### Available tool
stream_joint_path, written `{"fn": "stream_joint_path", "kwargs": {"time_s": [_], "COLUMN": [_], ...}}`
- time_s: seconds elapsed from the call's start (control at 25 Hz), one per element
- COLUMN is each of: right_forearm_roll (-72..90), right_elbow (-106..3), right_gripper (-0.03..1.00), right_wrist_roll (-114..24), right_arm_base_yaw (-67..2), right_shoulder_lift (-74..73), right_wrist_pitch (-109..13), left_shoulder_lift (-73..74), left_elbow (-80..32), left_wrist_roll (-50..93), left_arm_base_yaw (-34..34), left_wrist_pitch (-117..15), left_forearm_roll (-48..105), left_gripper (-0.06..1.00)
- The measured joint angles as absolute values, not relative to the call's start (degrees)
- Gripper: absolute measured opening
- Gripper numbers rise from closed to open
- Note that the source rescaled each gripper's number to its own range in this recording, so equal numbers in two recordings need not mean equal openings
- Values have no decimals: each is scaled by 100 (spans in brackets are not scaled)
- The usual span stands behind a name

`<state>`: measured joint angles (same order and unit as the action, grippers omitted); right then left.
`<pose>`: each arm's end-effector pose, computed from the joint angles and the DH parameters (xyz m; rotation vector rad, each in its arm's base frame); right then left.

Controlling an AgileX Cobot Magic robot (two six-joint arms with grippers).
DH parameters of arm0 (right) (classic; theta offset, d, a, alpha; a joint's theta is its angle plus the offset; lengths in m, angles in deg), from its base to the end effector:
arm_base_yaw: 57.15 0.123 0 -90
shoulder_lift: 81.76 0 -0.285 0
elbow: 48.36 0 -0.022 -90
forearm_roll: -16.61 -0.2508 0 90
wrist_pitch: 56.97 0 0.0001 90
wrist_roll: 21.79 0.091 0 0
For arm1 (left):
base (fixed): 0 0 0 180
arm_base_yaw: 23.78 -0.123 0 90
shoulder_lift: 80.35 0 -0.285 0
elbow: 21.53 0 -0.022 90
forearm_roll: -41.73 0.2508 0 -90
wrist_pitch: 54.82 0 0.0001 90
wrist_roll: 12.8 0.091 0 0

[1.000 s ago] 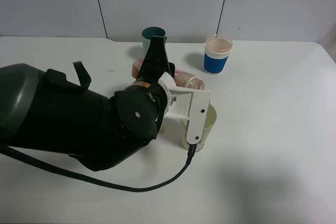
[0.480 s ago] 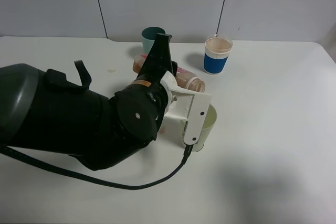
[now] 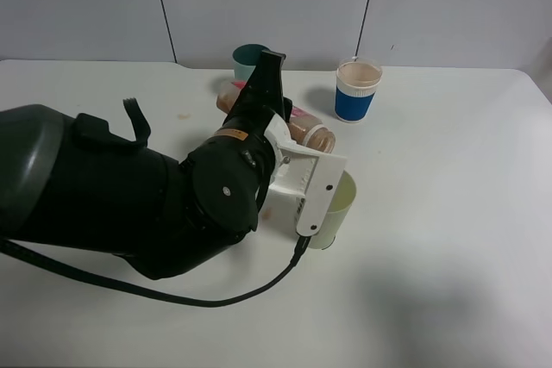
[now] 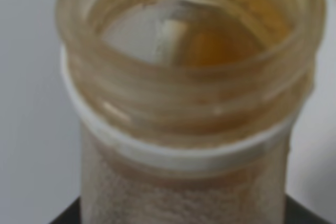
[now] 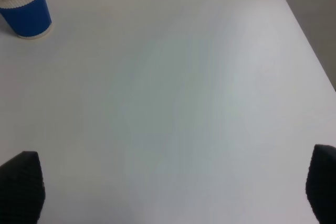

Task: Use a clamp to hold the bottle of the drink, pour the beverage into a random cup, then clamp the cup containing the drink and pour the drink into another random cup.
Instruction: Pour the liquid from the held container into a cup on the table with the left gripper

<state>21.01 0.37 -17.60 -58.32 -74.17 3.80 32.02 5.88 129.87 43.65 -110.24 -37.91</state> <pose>-0.0053 -0.0060 0.2767 0.0990 2.0393 -0.0589 0.1950 -0.2773 0.1784 1.6775 1.2124 1.0490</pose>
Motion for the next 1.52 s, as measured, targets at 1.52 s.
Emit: {"fn": "stream_joint_path", "kwargs": {"time_s": [1.52], "right_forearm_roll": [2147], "right_elbow": [37], "right_gripper": [100], "right_wrist_roll": [-1700], "right_arm_base_yaw": [-5832], "right_shoulder_lift": [-7417], "right_wrist_pitch": [380], "left_shoulder_lift": [3202], "left_elbow": [588], "left_wrist_roll": [13445], "left_arm_base_yaw": [4365], "left_wrist_pitch": [-11248], "left_forearm_roll": [-3430], "left_gripper": [1]}}
